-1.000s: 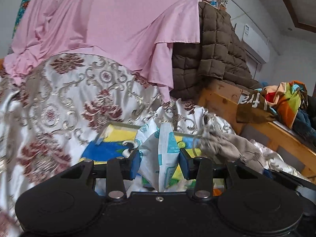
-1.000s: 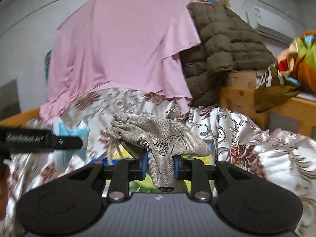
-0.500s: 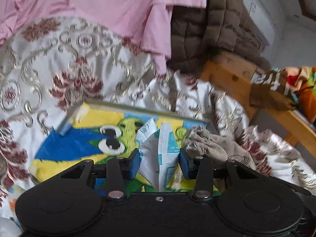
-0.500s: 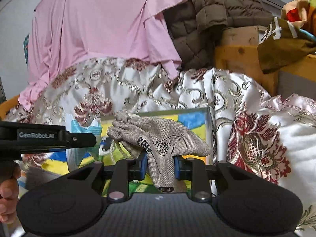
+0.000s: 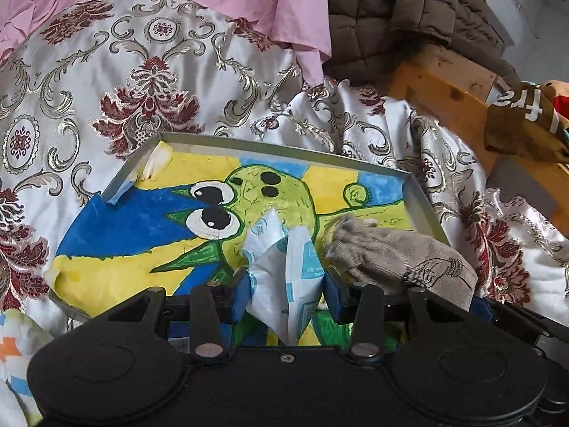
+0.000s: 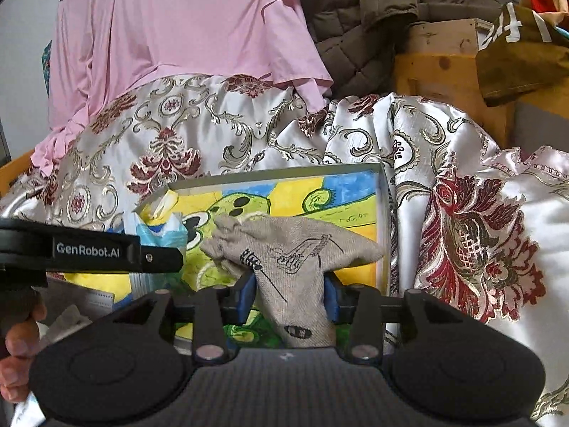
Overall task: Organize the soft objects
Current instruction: 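Carry packet and pouch into the cartoon tray and open both tools, then lift both open tools out of the tray back toward the pile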
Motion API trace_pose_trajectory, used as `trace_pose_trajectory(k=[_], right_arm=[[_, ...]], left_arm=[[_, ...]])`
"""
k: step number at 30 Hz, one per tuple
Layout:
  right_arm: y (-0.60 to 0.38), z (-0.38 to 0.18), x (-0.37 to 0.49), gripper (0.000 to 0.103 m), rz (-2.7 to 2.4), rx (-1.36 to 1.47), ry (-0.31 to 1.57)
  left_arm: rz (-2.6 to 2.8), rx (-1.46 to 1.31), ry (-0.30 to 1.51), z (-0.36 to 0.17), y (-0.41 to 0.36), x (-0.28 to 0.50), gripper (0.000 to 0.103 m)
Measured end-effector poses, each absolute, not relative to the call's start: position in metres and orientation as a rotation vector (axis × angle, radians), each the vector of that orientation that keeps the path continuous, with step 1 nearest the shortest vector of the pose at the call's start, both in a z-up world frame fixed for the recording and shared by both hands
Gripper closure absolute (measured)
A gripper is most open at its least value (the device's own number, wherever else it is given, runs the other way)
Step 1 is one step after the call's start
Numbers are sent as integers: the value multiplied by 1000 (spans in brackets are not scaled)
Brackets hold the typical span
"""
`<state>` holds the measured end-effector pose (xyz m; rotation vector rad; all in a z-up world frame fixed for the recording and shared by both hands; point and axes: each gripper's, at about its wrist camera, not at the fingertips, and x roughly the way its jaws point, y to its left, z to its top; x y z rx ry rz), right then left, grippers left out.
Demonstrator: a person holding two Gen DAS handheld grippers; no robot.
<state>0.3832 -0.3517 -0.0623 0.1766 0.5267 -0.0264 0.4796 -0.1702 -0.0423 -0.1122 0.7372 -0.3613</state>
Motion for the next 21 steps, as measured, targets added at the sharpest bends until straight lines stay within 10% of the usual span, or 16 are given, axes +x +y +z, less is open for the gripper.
trace_pose_trajectory(k=[21], right_arm=[[-358, -12, 346, 15, -43, 162, 447]], left_arm=[[-305, -270, 659, -15, -142, 451, 22]])
